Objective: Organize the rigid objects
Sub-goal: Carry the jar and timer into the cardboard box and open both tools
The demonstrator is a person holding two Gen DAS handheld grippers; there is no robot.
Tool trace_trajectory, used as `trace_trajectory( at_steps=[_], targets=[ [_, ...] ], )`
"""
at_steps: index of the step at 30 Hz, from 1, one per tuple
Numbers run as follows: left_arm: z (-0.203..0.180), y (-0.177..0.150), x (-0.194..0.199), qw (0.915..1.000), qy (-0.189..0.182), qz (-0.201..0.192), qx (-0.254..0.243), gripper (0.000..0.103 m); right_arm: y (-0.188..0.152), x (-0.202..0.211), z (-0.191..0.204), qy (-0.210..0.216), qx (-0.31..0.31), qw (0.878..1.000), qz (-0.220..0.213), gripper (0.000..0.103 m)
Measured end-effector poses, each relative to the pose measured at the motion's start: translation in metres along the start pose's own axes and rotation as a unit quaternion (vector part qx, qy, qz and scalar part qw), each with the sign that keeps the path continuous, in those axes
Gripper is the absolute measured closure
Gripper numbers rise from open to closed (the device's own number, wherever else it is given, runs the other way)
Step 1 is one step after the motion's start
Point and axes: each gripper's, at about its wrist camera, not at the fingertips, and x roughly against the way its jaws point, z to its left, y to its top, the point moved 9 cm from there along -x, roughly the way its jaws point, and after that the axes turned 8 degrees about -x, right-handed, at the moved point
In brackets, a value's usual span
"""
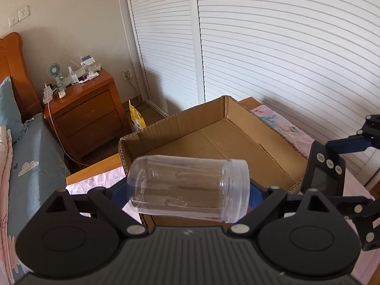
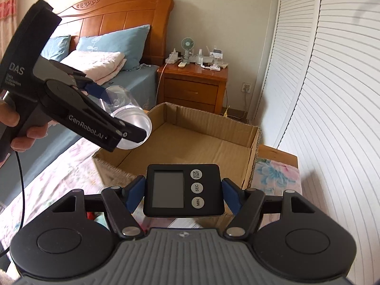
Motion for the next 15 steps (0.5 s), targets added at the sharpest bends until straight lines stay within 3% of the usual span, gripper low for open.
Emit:
trace_trajectory(
  at_steps=[5, 9, 15],
  targets=[
    [0.011, 0.005, -0.038, 0.9996, 0.004, 0.020, 0.017, 0.010, 0.005, -0.024, -0.015, -0.005, -0.008, 1.000, 0.014, 0.029],
    [0.027, 0.013, -0.054, 0.9989, 0.037, 0.012, 0.027, 0.008, 0.009, -0.036, -0.025, -0.012, -0.008, 1.000, 0.023, 0.029],
    [0.032, 0.005, -0.049, 0.9982, 0.015, 0.018, 0.055, 0.008, 0.019, -0.050, -0.032, -0.016, -0.012, 0.999, 0.026, 0.029]
  ],
)
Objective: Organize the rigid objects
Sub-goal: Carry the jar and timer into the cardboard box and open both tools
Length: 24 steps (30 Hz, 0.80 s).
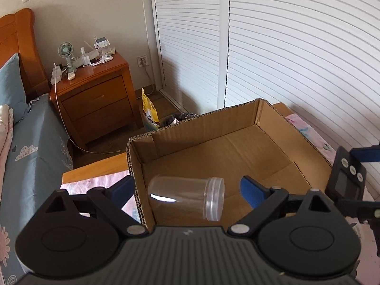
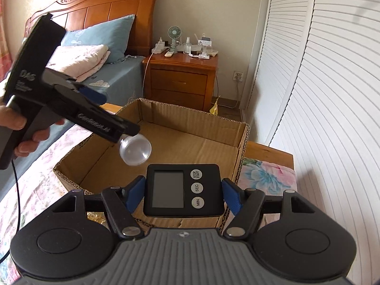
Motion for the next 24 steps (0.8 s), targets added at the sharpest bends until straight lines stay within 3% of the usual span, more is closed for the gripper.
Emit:
trace_trajectory(
  at_steps=[6, 15, 22, 24],
  targets=[
    [-0.002, -0.022, 0.031, 1.0000, -0.005, -0.006, 0.004, 0.007, 0.010, -0.012, 0.001, -0.005, 0.012, 1.000, 0.007, 0.029],
    [0.001, -0.065, 0.091, 0.9987, 0.018, -0.047, 0.004, 0.002, 0.035, -0.041, 0.001, -0.015, 0.026, 0.999, 0.018, 0.029],
    [-0.014, -0.103, 0.102, 0.9993, 0.006, -0.027, 0.026, 0.002, 0.056, -0.064, 0.002, -0.031, 0.024, 0.999, 0.019, 0.029],
    [-0.015, -0.111, 0.102, 0.9994, 0.008, -0.021, 0.028, 0.002, 0.061, -0.067, -0.001, -0.042, 0.019, 0.999, 0.015, 0.021]
  ],
)
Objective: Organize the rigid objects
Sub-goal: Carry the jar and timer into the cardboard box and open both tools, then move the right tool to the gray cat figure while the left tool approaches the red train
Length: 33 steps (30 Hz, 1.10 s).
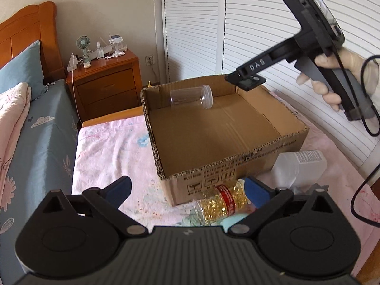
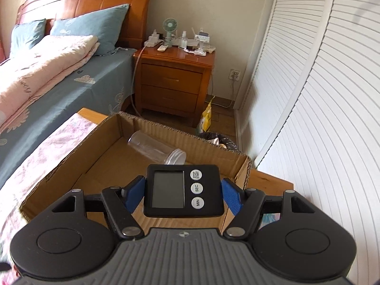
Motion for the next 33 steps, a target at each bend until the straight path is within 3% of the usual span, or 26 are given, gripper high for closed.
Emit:
trace_trajectory(
  at_steps=[2, 3, 14, 22, 33],
  targets=[
    [0.000, -0.004, 0.000, 1.0000, 0.003, 0.002, 0.002, 0.002, 0.004, 0.002, -0.004, -0.010, -0.011, 1.000, -0.009, 0.004],
    [0.000, -0.007, 0.001, 1.0000, 0.003, 0.002, 0.004, 0.002, 0.006, 0.005, -0.006, -0.009, -0.017, 1.000, -0.014, 0.001],
    [0.000, -0.030, 0.004, 0.9997, 0.010, 0.014, 0.018, 0.002, -0.023, 0.051, -0.013, 0.000, -0.069, 0.997, -0.028, 0.000],
    [-0.002, -0.050, -0.001, 0.9989, 0.024, 0.036, 0.018, 0.002, -0.094, 0.084, -0.013, -0.005, -0.097, 0.995, -0.024, 0.000],
    [-0.018, -0.069, -0.015, 0.9979, 0.009, 0.063, 0.013, 0.002, -0.200, 0.102, 0.012, 0.021, -0.089, 0.995, 0.035, 0.000]
  ],
)
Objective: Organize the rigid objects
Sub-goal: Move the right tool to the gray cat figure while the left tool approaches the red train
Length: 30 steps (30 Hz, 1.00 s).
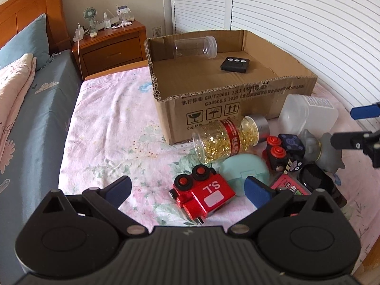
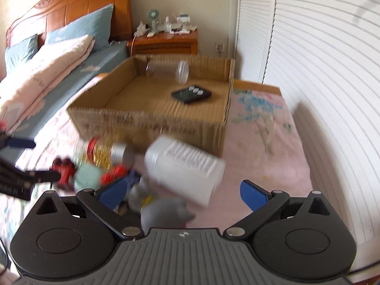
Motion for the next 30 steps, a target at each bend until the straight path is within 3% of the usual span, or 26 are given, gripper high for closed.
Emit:
trace_trajectory(
  at_steps=[10, 20, 23, 30],
  targets=[
    [0.002, -0.006, -0.015, 0.9998, 0.002, 0.018, 0.009, 0.002, -0.020, -0.024, 0.001, -0.017, -0.003, 0.999, 0.031, 0.000],
    [0.002, -0.008, -0.022, 0.9997, -0.004, 0.023, 0.010, 0.002, -0.028, -0.007, -0.052, -0.049, -0.077, 0.996, 0.025, 0.000],
    [0.001, -0.008, -0.023, 0.9996, -0.012, 0.022, 0.013, 0.002, -0.031, -0.004, -0.055, -0.045, -0.083, 0.995, 0.032, 0.000],
    [0.002, -0.008, -0.024, 0.9995, -0.016, 0.021, 0.018, 0.002, -0.027, 0.003, -0.018, 0.010, -0.047, 0.998, 0.032, 0.000]
  ],
)
